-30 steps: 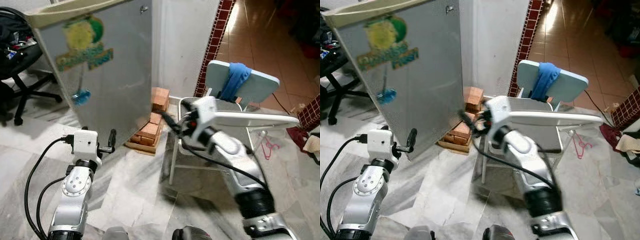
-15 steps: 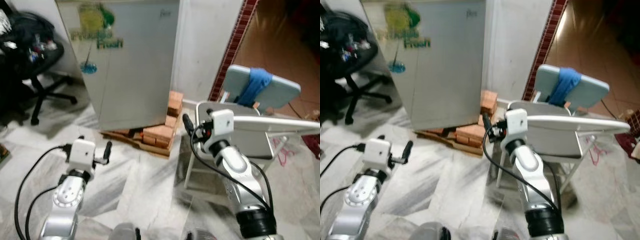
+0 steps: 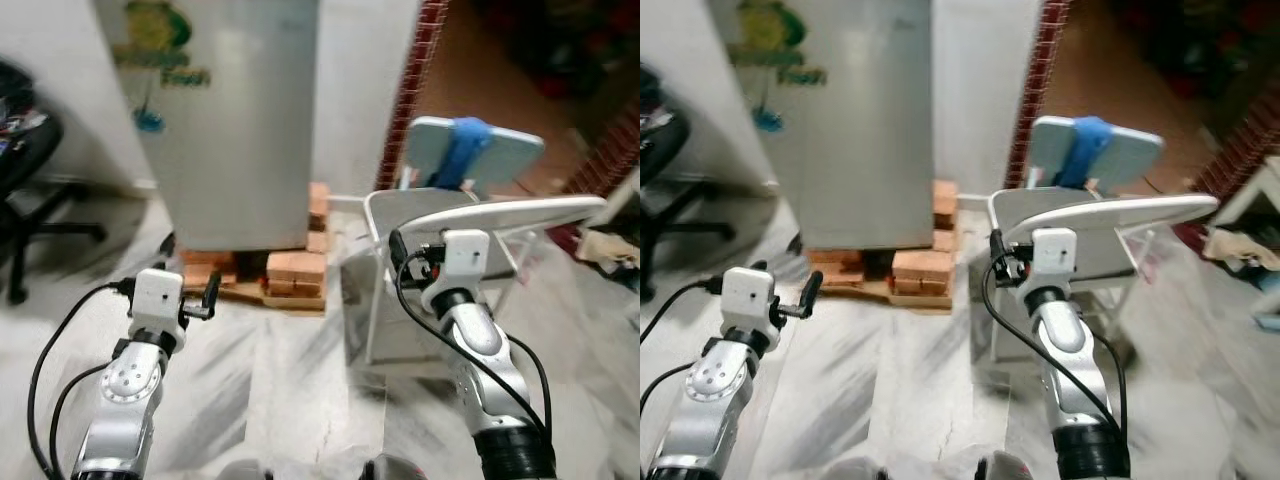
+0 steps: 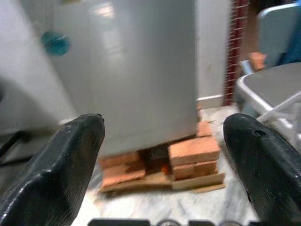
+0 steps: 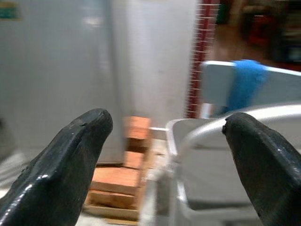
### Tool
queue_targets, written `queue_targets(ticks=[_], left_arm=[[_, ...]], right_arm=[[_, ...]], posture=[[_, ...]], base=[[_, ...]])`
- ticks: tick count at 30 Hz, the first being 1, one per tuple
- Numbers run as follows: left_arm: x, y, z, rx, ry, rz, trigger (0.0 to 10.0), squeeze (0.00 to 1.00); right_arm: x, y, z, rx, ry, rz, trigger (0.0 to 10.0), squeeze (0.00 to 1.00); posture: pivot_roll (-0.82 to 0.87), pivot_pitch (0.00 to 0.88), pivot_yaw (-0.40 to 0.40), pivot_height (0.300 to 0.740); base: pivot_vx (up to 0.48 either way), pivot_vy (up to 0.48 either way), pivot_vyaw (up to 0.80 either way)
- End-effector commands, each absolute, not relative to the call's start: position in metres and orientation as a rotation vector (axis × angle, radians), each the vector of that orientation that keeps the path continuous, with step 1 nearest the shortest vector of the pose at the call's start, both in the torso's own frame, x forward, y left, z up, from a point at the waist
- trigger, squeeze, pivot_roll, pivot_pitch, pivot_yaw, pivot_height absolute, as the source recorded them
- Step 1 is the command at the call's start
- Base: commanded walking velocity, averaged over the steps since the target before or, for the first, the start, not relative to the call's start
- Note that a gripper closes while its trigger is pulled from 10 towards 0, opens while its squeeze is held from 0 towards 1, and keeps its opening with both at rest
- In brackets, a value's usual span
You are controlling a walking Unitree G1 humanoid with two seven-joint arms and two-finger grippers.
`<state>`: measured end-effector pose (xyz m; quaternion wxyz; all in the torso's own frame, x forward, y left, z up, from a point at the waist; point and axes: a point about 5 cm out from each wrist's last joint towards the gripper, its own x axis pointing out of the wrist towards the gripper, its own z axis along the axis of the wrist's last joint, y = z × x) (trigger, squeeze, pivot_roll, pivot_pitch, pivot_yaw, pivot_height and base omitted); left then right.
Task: Restocking fridge
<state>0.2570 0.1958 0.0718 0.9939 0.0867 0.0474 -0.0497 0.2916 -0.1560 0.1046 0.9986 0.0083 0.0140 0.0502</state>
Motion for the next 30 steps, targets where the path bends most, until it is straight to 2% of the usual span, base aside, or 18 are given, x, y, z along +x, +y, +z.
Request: queue_targets(ticks=[1,7,15,24,30], left_arm=[[0.26,0.186,0.072,0.171,0.085,-0.134,10.0,0.0],[0.262,0.181,0.076,0.188,0.063,-0.15,10.0,0.0],[0.259,0.181,0.074,0.178,0.058,-0.165,10.0,0.0],[0.252,0.177,0.073,0.114,0.054,-0.188,10.0,0.0],[0.248,0.17,0.068,0.104,0.064,-0.213,10.0,0.0]], right_arm=[[0.294,-0.168,0.105,0.007,0.03,0.057,10.0,0.0],[0.298,-0.17,0.111,-0.003,0.01,0.054,10.0,0.0],[0.3,-0.171,0.114,-0.008,0.003,0.044,10.0,0.0],[0.297,-0.184,0.111,-0.028,0.016,0.016,10.0,0.0],[0.294,-0.176,0.106,-0.025,0.031,0.046,10.0,0.0]], posture=[[0.06,0.0,0.003,0.74],[0.06,0.016,0.012,0.74],[0.05,0.028,0.011,0.74],[0.05,0.009,0.001,0.74],[0.05,0.0,-0.009,0.74]], base=[[0.0,0.48,-0.8],[0.0,0.42,-0.8],[0.0,0.0,-0.8],[0.0,0.0,-0.8],[0.408,0.0,-0.8]])
